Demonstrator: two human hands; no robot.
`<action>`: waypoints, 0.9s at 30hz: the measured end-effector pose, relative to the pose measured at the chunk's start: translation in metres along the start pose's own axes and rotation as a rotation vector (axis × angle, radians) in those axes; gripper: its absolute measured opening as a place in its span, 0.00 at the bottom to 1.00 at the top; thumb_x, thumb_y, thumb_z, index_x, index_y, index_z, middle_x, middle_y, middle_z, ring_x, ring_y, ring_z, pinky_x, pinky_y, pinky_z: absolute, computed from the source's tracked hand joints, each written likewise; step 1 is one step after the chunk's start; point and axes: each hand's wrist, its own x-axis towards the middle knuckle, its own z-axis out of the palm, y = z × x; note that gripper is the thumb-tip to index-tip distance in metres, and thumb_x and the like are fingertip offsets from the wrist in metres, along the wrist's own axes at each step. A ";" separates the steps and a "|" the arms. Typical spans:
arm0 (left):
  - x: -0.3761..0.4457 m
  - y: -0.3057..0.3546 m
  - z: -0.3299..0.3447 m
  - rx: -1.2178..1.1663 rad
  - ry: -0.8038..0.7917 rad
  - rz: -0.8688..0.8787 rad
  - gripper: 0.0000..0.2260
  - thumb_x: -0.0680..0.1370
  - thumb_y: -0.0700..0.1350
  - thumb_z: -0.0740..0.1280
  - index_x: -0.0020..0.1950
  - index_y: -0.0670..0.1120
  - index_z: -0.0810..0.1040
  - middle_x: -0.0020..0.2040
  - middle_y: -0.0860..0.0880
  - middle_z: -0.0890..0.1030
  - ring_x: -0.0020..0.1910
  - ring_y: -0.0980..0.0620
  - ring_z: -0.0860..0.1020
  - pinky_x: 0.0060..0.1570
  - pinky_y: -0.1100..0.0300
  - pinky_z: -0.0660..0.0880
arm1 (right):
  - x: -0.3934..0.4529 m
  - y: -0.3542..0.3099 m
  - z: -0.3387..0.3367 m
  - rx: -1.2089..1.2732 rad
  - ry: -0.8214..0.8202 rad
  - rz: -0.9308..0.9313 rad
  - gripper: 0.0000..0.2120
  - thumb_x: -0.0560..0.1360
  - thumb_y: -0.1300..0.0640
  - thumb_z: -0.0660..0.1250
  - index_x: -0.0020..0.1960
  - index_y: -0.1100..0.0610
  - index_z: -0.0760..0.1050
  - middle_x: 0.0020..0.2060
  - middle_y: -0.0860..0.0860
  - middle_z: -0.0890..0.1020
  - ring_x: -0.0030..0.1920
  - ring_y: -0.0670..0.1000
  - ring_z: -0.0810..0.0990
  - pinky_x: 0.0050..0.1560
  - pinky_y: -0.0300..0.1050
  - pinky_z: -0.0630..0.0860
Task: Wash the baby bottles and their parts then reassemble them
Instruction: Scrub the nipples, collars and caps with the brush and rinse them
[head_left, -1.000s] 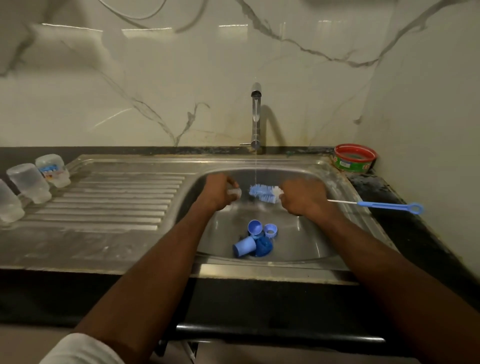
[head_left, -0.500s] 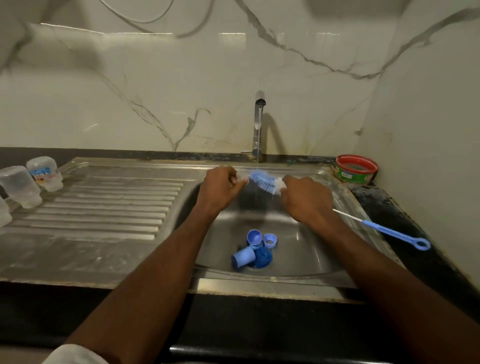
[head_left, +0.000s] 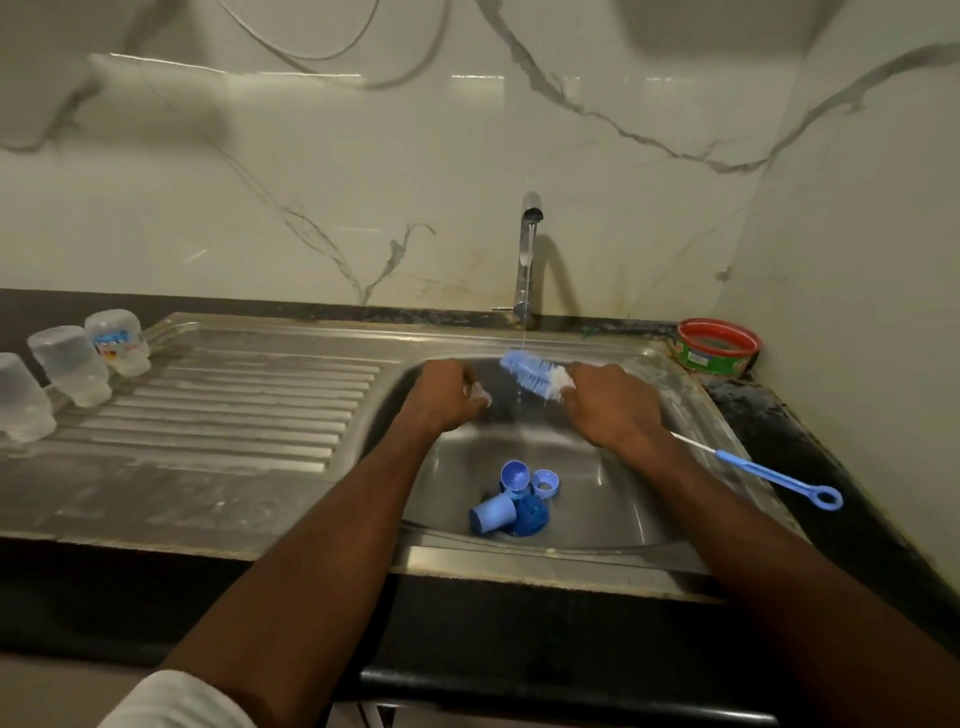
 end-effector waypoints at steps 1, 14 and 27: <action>-0.002 0.002 -0.004 -0.014 0.022 0.004 0.10 0.72 0.50 0.76 0.48 0.47 0.83 0.39 0.51 0.81 0.39 0.55 0.80 0.43 0.61 0.76 | 0.000 -0.002 -0.001 -0.001 -0.006 0.003 0.13 0.80 0.47 0.61 0.63 0.48 0.76 0.55 0.52 0.83 0.53 0.56 0.81 0.43 0.47 0.71; -0.045 -0.100 -0.175 0.360 0.008 -0.134 0.11 0.72 0.47 0.75 0.52 0.45 0.85 0.50 0.45 0.84 0.56 0.43 0.79 0.61 0.57 0.72 | 0.027 -0.184 -0.030 0.409 -0.200 -0.172 0.22 0.69 0.44 0.56 0.58 0.47 0.78 0.44 0.48 0.86 0.53 0.54 0.83 0.53 0.51 0.79; -0.113 -0.243 -0.299 0.657 0.055 -0.414 0.10 0.74 0.47 0.73 0.55 0.48 0.83 0.55 0.47 0.81 0.57 0.47 0.79 0.53 0.53 0.77 | 0.037 -0.388 -0.023 0.434 -0.215 -0.361 0.16 0.75 0.48 0.61 0.59 0.50 0.78 0.50 0.49 0.85 0.55 0.55 0.81 0.46 0.48 0.73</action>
